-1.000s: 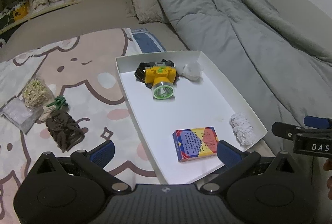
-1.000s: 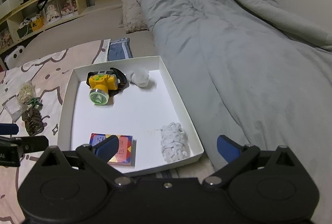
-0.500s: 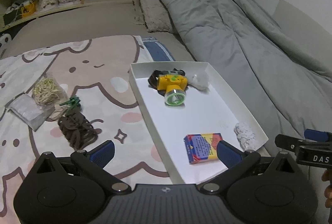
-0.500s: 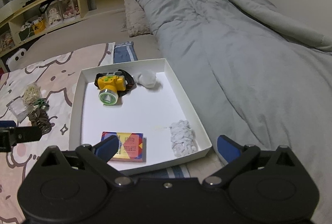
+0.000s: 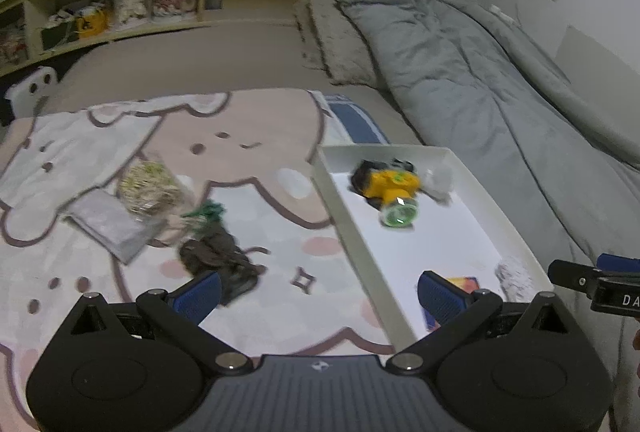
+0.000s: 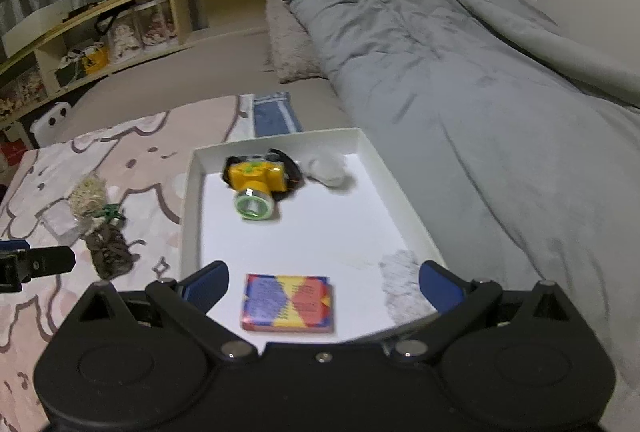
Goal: Organize objects
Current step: 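Withdraw both tools from the tray toward the remaining objects on the bed, then grasp the grey packet with the left tool while the right tool grasps the brown claw clip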
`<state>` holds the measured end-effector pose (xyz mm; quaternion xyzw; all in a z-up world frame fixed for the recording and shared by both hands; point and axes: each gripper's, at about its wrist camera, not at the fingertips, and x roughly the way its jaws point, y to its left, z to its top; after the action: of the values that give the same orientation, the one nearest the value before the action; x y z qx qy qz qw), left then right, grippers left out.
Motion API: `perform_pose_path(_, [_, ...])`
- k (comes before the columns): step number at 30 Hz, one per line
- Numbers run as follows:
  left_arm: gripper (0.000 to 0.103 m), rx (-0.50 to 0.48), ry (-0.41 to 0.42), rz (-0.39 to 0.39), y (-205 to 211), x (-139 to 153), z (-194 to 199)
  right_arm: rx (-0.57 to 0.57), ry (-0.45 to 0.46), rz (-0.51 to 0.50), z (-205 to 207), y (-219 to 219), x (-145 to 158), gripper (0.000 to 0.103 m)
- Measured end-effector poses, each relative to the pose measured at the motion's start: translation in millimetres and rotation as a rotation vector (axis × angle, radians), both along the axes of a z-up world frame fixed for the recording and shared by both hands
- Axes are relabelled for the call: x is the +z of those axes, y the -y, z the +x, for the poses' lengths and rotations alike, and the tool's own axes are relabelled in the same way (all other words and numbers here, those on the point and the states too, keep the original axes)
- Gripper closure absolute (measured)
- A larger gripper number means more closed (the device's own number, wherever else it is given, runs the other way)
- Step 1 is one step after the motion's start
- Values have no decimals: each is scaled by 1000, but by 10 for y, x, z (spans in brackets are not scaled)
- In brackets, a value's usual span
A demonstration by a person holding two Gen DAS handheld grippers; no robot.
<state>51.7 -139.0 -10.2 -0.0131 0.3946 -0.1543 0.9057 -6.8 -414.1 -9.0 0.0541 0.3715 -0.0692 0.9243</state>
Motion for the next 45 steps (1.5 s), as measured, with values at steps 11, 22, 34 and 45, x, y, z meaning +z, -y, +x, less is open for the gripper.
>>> perform_pose_path(11, [0,106,49,17,-664,127,69,84,35,28,310,-542,47,1])
perform_pose_path(22, [0,214,86,46,-1265,153,116,187,79,74,584,-1116,41,0])
perform_pose_path(34, [0,250,131,83,-1504,112,129,264,171,53,732,-1525,1,0])
perform_pose_path(45, [0,302,153,117,-1675,-116,299,259,217,84,998,-1684,-143,0])
